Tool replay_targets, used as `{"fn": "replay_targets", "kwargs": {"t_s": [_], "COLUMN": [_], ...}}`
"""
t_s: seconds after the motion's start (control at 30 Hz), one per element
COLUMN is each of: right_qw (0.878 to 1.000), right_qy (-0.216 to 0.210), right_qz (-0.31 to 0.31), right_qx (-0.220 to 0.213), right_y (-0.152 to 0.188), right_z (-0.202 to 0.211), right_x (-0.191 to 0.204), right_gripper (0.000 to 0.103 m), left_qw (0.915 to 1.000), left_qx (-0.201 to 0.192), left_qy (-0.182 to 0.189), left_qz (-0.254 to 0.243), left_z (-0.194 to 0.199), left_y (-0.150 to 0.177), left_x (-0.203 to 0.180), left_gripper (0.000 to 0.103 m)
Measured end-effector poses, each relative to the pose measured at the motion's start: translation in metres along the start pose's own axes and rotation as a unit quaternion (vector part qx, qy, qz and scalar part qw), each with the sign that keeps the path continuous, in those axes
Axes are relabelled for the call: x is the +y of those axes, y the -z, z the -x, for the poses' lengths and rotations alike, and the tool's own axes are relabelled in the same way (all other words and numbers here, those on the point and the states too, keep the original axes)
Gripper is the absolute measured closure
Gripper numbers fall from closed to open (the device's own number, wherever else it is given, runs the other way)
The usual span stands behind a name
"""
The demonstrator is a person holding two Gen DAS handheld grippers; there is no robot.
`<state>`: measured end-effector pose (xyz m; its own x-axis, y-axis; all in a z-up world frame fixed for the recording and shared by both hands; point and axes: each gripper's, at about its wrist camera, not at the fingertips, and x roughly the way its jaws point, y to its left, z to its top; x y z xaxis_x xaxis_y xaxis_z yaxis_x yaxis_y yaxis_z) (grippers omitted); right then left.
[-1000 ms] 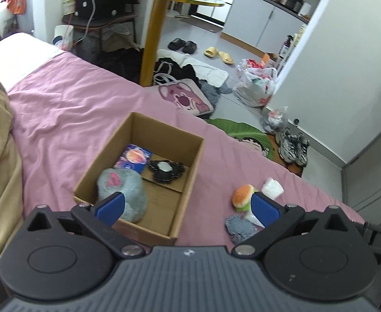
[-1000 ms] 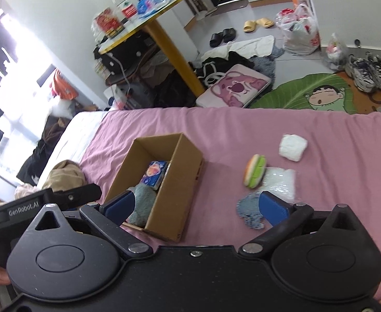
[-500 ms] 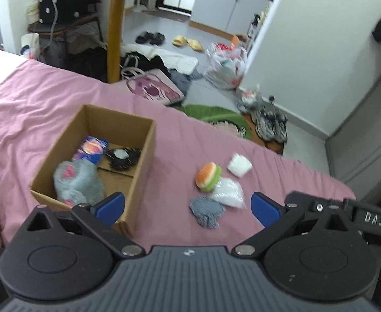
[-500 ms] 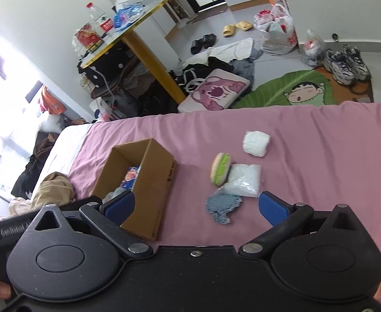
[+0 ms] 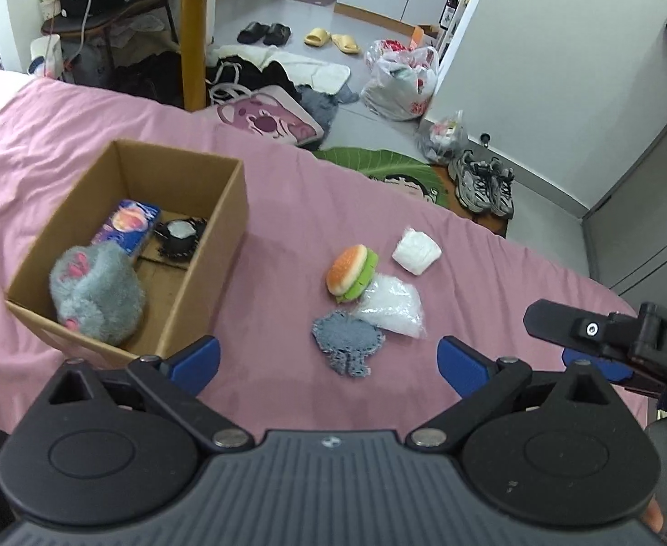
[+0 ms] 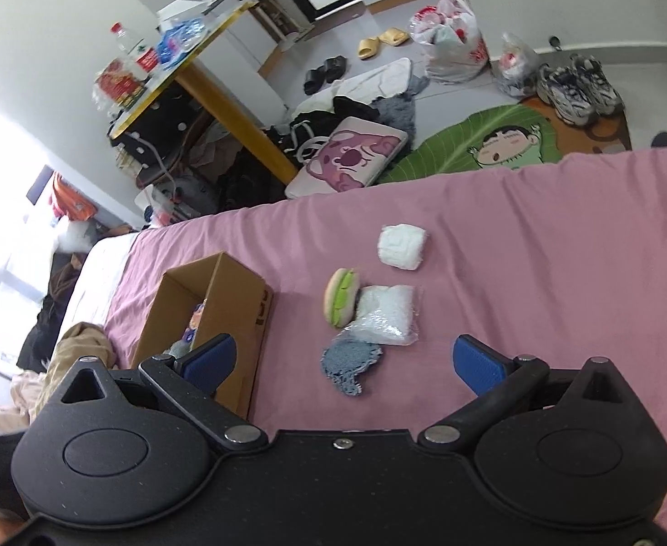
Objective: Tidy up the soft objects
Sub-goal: 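Move both tools back toward the remaining items on the bed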
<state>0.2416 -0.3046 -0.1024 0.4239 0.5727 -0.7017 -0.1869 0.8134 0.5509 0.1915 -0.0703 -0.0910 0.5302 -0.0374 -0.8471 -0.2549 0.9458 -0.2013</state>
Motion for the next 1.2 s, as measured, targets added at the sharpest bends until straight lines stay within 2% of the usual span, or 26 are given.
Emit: {"fn": "replay_targets", "kwargs": {"t_s": [0.17, 0.4, 0.5, 0.63, 0.77, 0.9, 1.2], "right_qw": [1.000, 0.998, 0.997, 0.996, 0.996, 0.995, 0.992], "right_qy": [0.003, -0.011, -0.013, -0.014, -0.006, 0.003, 0.015], "right_qz": [-0.025, -0.064, -0.074, -0.079, -0.078, -0.076, -0.082], "right_qx": [0.007, 0.020, 0.024, 0.033, 0.045, 0.061, 0.091], "right_y": [-0.003, -0.007, -0.008, -0.009, -0.010, -0.011, -0.012], "right_z": [-0.009, -0.025, -0.031, -0.042, -0.055, -0.071, -0.105], "right_x": [-0.016, -0.033, -0.038, -0.040, -0.041, -0.042, -0.045], "right_gripper": [0.000, 0.001, 0.001, 0.002, 0.008, 0.015, 0.015], "left_qw": [1.0000, 0.9999, 0.9997, 0.9988, 0.9982, 0.9976, 0.9969], "left_qx": [0.006, 0.001, 0.012, 0.030, 0.040, 0.049, 0.061], "left_qy": [-0.005, 0.006, 0.011, 0.016, 0.017, 0.021, 0.025], "left_qz": [0.002, 0.014, 0.020, 0.034, 0.042, 0.043, 0.041], "left_z": [-0.018, -0.044, -0.060, -0.081, -0.100, -0.118, -0.151], "left_y": [0.004, 0.007, 0.009, 0.012, 0.015, 0.014, 0.015], "left_x": [-0.004, -0.007, -0.008, -0.006, -0.004, -0.005, -0.002], "left_gripper": [0.003, 0.007, 0.017, 0.036, 0.045, 0.048, 0.048]}}
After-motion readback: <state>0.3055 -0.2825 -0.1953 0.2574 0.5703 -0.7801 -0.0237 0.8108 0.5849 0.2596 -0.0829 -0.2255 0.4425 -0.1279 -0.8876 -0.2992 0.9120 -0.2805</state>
